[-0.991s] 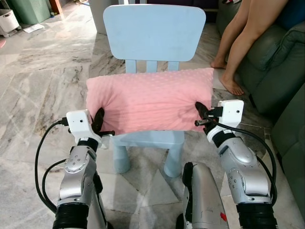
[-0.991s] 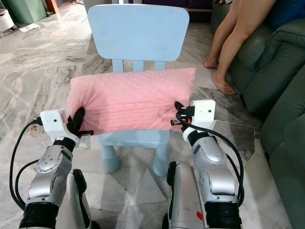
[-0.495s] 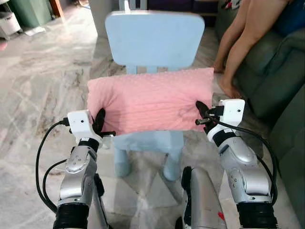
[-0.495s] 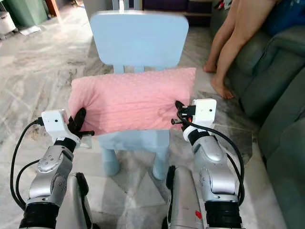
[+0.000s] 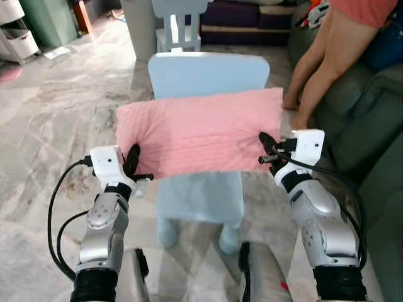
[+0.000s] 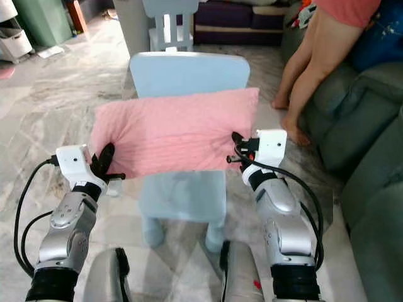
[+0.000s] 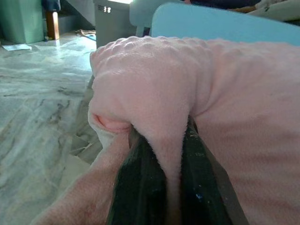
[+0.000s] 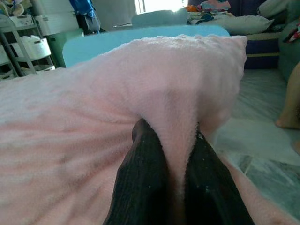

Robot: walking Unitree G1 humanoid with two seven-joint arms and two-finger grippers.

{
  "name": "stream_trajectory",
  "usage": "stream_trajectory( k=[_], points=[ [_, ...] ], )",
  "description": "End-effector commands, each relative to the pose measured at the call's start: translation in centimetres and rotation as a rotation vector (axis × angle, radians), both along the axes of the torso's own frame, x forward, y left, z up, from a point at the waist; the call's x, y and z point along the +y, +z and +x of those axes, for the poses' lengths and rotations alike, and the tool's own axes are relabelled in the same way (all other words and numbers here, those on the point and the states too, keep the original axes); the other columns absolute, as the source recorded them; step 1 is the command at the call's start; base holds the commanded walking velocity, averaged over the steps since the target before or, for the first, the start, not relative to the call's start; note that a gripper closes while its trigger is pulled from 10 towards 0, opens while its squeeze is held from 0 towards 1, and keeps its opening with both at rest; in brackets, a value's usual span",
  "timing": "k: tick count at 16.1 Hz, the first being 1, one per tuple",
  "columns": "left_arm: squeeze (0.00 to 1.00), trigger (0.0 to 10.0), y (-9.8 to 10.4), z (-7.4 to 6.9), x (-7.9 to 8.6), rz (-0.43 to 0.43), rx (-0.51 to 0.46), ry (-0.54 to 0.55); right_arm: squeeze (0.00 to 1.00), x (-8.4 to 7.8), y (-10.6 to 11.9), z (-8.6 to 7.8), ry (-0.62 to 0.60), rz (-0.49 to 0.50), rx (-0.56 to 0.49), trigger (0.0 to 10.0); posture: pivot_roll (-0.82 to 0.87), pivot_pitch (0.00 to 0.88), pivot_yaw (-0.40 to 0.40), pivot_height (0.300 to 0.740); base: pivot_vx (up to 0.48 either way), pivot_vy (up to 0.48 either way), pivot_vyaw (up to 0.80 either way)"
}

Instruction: Move the pillow to the sofa

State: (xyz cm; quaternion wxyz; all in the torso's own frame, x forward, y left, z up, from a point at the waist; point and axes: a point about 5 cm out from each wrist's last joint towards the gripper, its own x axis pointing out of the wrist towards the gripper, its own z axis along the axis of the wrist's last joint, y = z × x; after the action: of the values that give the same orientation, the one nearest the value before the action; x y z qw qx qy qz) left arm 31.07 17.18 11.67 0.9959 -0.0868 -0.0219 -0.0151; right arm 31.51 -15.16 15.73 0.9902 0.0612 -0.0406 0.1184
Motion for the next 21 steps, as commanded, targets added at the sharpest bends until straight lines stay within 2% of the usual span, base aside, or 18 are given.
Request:
stream_trajectory(
  k=[1,3,7,14,16,21],
  points=[
    [0.00,10.0,0.34,-0.02,0.87,0.009,-0.009,0.038,0.00,-0.73,1.29,0.08,-0.042,0.008,-0.047,10.0,-0.12,0.000,0.004,0.599,0.000,0.000,0.00],
    [0.00,10.0,0.33,0.00,0.96,0.019,-0.010,0.043,0.00,-0.75,1.33,0.07,-0.041,0.013,-0.047,10.0,-0.12,0.000,0.005,0.624,0.000,0.000,0.00],
    [0.00,10.0,0.18,-0.01,0.77,0.029,-0.004,0.032,0.00,-0.88,1.42,0.02,-0.048,0.019,-0.050,10.0,-0.13,0.000,0.009,0.639,0.000,0.000,0.00],
    [0.00,10.0,0.00,-0.06,0.54,0.026,0.010,0.014,0.00,-0.85,1.67,-0.04,-0.055,0.025,-0.057,10.0,-0.13,0.000,0.012,0.729,0.000,0.000,0.00],
    [0.00,10.0,-0.41,0.10,0.67,0.031,0.050,0.037,0.00,-0.83,1.77,-0.05,-0.055,0.028,-0.059,10.0,-0.13,0.000,0.012,0.740,0.000,0.000,0.00],
    [0.00,10.0,-0.58,0.01,0.75,0.046,0.064,0.054,0.00,-0.74,2.09,-0.04,-0.054,0.036,-0.067,10.0,-0.13,0.000,0.012,0.740,0.000,0.000,0.00]
  ],
)
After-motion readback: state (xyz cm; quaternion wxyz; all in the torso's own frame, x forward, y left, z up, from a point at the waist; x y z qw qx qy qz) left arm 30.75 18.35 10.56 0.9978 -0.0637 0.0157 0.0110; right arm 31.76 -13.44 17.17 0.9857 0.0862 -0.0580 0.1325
